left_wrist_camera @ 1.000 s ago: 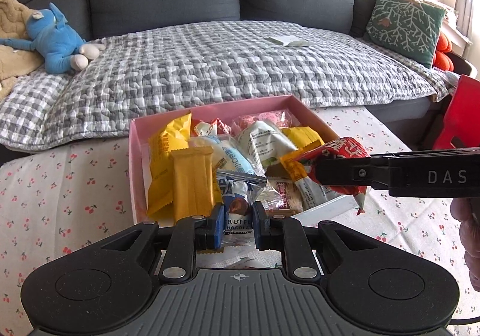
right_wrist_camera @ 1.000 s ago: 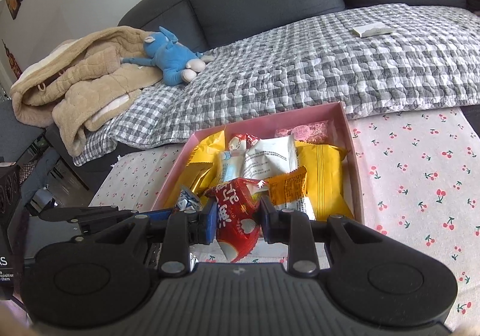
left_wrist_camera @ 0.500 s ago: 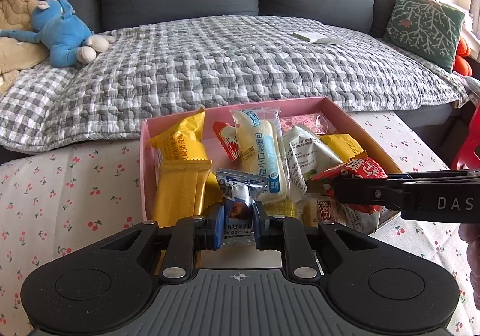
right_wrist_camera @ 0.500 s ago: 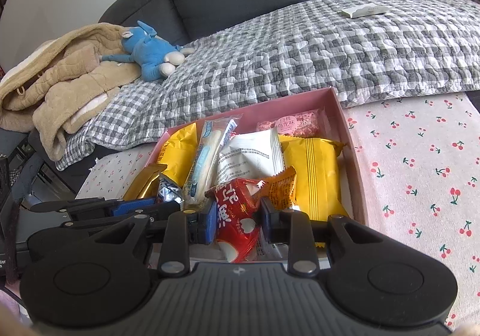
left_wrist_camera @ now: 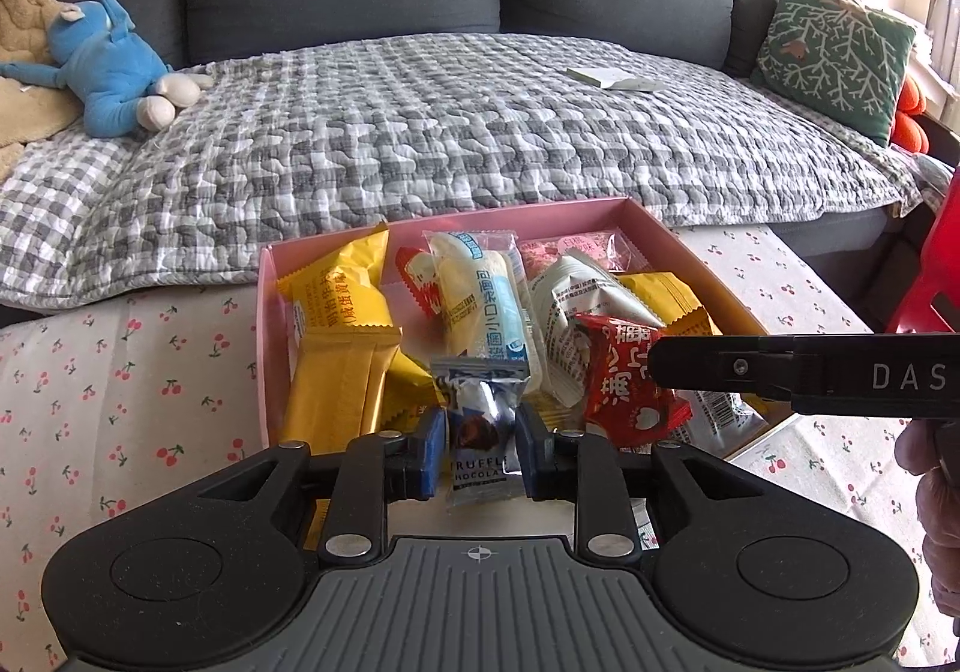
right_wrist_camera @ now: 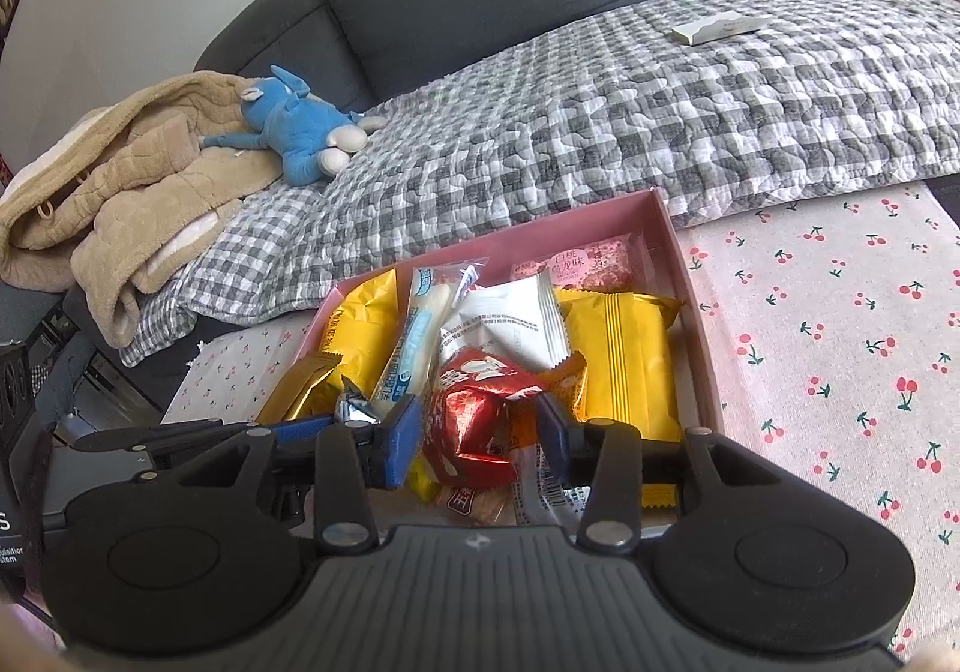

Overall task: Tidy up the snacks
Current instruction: 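Open both grippers to release the snacks in the box, then withdraw both grippers toward the last two snack packs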

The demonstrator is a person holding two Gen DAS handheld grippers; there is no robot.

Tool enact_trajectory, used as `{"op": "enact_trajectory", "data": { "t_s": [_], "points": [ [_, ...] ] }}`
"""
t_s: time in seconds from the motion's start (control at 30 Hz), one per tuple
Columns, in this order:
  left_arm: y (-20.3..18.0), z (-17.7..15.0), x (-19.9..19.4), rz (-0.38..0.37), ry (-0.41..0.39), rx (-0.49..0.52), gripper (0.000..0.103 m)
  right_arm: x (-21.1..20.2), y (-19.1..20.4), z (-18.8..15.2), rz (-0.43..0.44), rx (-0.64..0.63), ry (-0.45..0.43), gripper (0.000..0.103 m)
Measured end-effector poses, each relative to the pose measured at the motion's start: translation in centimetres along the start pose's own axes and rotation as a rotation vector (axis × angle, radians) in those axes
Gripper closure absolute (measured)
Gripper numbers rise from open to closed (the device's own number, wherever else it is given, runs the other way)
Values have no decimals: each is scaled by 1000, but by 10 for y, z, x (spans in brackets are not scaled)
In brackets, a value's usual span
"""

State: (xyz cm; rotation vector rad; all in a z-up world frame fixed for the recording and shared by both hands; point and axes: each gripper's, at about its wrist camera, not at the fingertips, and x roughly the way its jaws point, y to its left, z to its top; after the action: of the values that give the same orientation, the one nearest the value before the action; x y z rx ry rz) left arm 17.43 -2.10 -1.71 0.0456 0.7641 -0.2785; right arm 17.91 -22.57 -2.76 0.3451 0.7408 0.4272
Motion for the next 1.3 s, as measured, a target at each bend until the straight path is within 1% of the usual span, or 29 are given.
{"op": "enact_trajectory", "data": {
  "t_s": [0.07,0.17,0.27,0.33,0.37,0.43,0.47,0.53,0.63,0.67,0.73,0.83,0.9,1.1,1.3],
  "points": [
    [0,0,-3,2,-1,1,74,-2,-1,0,0,6,-4,61],
    [-1,-1,-9,3,-3,3,68,-7,0,-1,-6,11,-12,58],
    [-2,-1,-16,4,-12,9,59,-14,0,-2,-12,7,-20,51],
    [-4,-2,-22,8,-21,8,49,-19,1,-3,-16,5,-27,46],
    [-5,-2,-25,12,-26,8,48,-21,1,-4,-19,5,-29,45],
    [-8,-4,-31,9,-39,3,39,-27,1,-5,-27,3,-33,38],
    [-9,-5,-34,5,-44,0,36,-29,2,-6,-30,-1,-35,37],
    [-12,-8,-40,-3,-50,-3,32,-35,4,-8,-42,-15,-35,31],
    [-16,-14,-48,-7,-52,7,27,-42,8,-13,-64,-47,-37,23],
    [-17,-16,-51,-8,-54,13,26,-44,9,-15,-69,-55,-38,21],
    [-19,-21,-58,-6,-58,26,21,-47,11,-17,-82,-73,-34,17],
    [-21,-31,-68,-2,-64,41,16,-51,15,-19,-105,-88,-24,15],
    [-21,-35,-73,0,-63,43,15,-54,17,-21,-115,-94,-25,13],
    [-14,-49,-91,-7,-71,12,9,-62,26,-26,-124,-113,-17,4],
    [-9,-67,-100,-1,-50,11,7,-65,38,-37,-141,-172,-6,2]
  ]
}}
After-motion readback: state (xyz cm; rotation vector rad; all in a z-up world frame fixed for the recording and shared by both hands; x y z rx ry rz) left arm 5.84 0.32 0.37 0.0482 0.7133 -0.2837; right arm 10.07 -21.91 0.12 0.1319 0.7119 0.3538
